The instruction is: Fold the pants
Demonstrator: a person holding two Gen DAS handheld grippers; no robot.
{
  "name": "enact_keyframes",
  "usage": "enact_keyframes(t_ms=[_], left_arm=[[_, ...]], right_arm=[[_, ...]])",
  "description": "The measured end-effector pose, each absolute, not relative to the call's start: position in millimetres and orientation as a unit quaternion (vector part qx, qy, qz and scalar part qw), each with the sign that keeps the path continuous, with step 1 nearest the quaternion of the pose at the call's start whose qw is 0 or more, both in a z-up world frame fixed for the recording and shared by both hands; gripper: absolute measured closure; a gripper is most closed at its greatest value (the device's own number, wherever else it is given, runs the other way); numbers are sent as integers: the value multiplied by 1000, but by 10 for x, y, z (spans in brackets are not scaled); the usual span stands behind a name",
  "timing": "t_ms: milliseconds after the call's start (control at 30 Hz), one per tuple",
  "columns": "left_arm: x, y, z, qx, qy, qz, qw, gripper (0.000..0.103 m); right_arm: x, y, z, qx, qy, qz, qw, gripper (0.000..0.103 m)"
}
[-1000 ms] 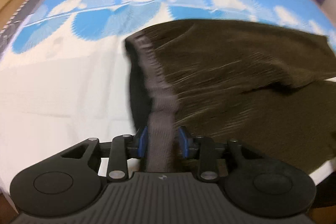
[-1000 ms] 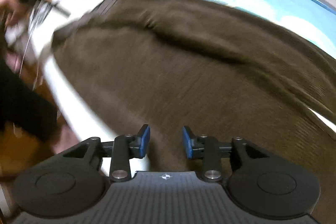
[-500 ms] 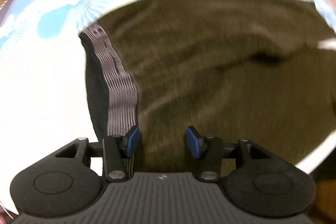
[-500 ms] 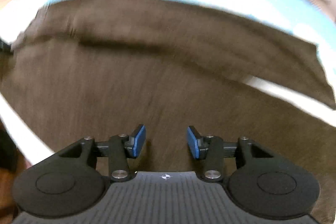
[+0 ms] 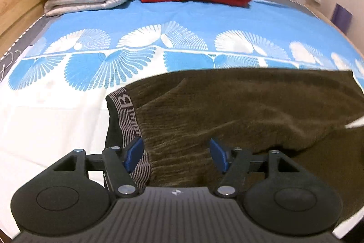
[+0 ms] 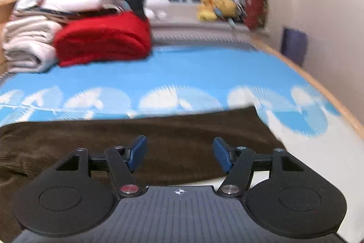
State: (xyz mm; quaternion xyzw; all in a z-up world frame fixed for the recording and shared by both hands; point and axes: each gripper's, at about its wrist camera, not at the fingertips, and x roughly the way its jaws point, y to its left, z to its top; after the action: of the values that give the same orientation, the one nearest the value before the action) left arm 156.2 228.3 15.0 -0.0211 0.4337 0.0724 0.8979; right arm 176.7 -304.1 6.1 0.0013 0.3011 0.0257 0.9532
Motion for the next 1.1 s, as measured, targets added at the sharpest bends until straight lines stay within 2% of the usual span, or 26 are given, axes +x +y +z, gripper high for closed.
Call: enact_keyframes(t_ms=[67, 267, 400, 467, 533, 567, 600, 633, 700, 833, 900, 1067, 1100], left_arm=[[1622, 2255, 129, -36, 428, 67, 901, 33], [1781, 2114, 242, -50, 412, 88, 905, 33], [1944, 2048, 281, -75, 410, 88, 905, 35], [2016, 1993, 310, -76, 402, 87, 908, 44], [2086, 1955, 344, -90, 392, 89, 911, 65], [2132, 1954, 345, -101, 394, 87, 909, 72], [2228, 1950, 339, -112, 403, 86, 904, 85], [2337, 1945, 333, -112, 414, 92, 899, 92], [2570, 1947, 343, -97, 422, 107, 895, 96], [2932, 2055, 362, -81, 384, 123, 911, 96], [3000, 2093, 193, -62, 369, 125, 919, 96], [3211, 2226, -275, -34, 410, 112, 904, 94], [3247, 2261, -309, -30, 408, 108, 906, 87]], right_arm=[[1854, -3029, -4, 1, 332, 18, 943, 42], [1882, -2971, 56, -20, 302, 23, 953, 45], [1951, -2955, 86, -23, 298, 17, 954, 56], [1926, -2957, 157, -17, 295, 16, 955, 60], [1920, -2966, 190, -3, 297, 25, 954, 64], [1924, -2980, 212, 9, 295, 33, 955, 65], [1918, -2992, 230, 13, 293, 37, 955, 65], [1923, -2989, 236, 12, 293, 39, 955, 67], [1932, -2979, 229, 4, 295, 41, 955, 68], [1954, -2973, 193, -12, 313, 43, 949, 68], [1971, -2974, 168, -17, 326, 42, 944, 68], [2012, -2987, 106, -22, 348, 42, 936, 67], [2022, -2991, 92, -25, 352, 41, 935, 67]])
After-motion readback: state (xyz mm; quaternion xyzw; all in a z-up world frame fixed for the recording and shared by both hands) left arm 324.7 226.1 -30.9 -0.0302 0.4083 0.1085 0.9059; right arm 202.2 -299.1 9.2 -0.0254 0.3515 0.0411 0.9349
